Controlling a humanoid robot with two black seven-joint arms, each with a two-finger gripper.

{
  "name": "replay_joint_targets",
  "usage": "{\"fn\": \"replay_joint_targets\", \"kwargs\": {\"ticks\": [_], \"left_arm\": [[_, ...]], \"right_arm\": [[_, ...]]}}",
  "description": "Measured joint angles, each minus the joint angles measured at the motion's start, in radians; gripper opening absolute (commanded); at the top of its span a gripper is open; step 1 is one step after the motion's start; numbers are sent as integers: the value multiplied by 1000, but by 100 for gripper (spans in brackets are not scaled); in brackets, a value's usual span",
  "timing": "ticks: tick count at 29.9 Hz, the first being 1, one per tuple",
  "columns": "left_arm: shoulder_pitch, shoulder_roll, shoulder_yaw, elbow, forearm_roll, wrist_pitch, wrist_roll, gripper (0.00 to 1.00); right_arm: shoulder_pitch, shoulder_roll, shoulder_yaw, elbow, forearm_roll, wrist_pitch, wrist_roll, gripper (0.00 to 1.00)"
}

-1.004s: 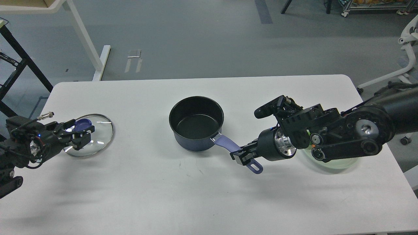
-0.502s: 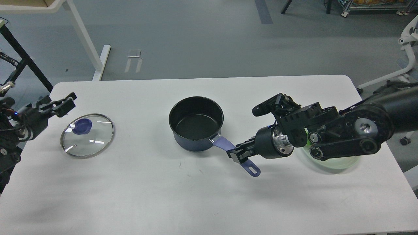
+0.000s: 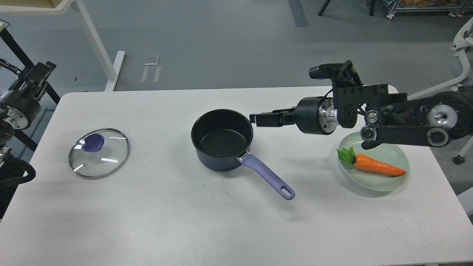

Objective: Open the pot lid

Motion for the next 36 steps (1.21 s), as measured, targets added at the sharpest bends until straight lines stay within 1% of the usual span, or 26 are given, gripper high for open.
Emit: {"fn": "replay_joint_targets", "kwargs": {"ticks": [3, 8, 11, 14, 17, 21, 27, 29, 32, 36], "left_arm": [[0, -45, -84, 0, -78, -36, 0, 99], [8, -135, -230, 1, -133, -48, 0, 99], [11, -177, -283, 1, -157, -56, 0, 99], [13, -205, -308, 1, -207, -78, 0, 99], [14, -226, -313, 1, -271, -96, 0, 99], [14, -249, -314, 1, -329, -109, 0, 99], [17, -272, -339, 1, -408, -138, 0, 99], [19, -276, -348, 1, -436, -152, 0, 99], [28, -280, -355, -1, -465, -169, 0, 99], [48, -299, -363, -4, -479, -179, 0, 99]], "right_arm": [[-140, -48, 217, -61, 3, 1, -3, 100], [-359, -62, 561, -176, 5, -4, -1, 100], [-472, -52, 737, -239, 28, -7, 3, 100], [-561, -42, 865, -285, 111, -8, 4, 100], [-604, -27, 937, -335, 214, -9, 5, 100], [-615, 4, 1001, -395, 364, -11, 7, 100], [-619, 92, 1064, -502, 721, -9, 7, 100], [-627, 119, 1089, -525, 807, -8, 7, 100], [-650, 171, 1152, -550, 872, -6, 13, 100], [-698, 259, 1281, -593, 887, -2, 17, 100]]}}
